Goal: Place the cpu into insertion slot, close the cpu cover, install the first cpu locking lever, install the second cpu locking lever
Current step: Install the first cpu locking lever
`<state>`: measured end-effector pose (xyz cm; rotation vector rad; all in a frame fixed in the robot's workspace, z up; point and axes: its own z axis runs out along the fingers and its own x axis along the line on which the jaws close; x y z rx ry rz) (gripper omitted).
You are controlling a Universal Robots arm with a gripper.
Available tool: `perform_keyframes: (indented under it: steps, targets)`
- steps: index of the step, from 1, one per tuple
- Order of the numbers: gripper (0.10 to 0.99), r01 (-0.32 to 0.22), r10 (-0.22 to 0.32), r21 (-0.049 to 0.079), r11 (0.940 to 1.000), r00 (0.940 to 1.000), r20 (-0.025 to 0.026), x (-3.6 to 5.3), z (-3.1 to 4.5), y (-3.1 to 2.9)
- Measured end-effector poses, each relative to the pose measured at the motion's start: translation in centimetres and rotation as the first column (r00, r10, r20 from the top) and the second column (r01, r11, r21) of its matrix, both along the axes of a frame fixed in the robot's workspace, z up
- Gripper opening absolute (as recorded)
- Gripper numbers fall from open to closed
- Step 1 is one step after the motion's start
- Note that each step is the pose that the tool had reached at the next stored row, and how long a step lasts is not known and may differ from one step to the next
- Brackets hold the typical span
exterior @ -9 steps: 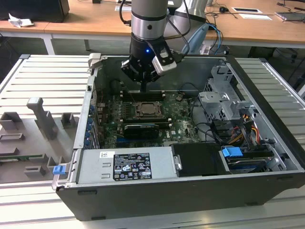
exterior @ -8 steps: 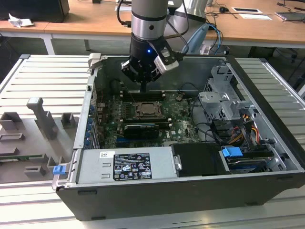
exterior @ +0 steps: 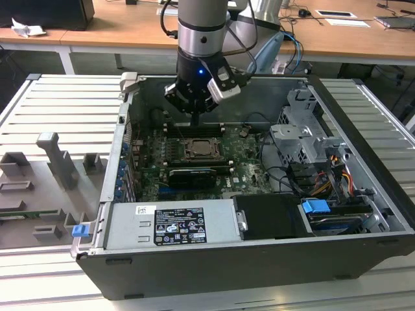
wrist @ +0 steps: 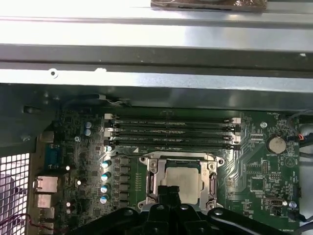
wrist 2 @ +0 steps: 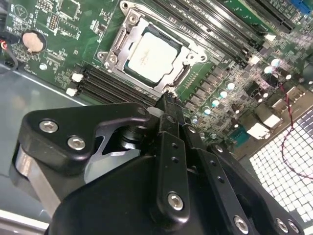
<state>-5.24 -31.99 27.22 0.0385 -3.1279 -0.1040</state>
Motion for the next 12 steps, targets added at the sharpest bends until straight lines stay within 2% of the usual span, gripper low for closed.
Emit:
perform_keyframes:
  steps: [4, 6, 9, 12]
  targets:
    - [0.106, 0.000, 0.000, 0.000, 1.0000, 1.0000, 0.0075, -1.19, -0.28, 0.00]
    - [0.106, 0.000, 0.000, 0.000, 1.0000, 0.9998, 0.0186, -2.37, -0.46, 0.00]
    - [0.106, 0.000, 0.000, -0.005, 1.0000, 0.9997, 0.0244, -3.42, -0.61, 0.00]
    - [0.106, 0.000, 0.000, -0.007, 1.0000, 0.9997, 0.0260, -4.25, -0.87, 0.06]
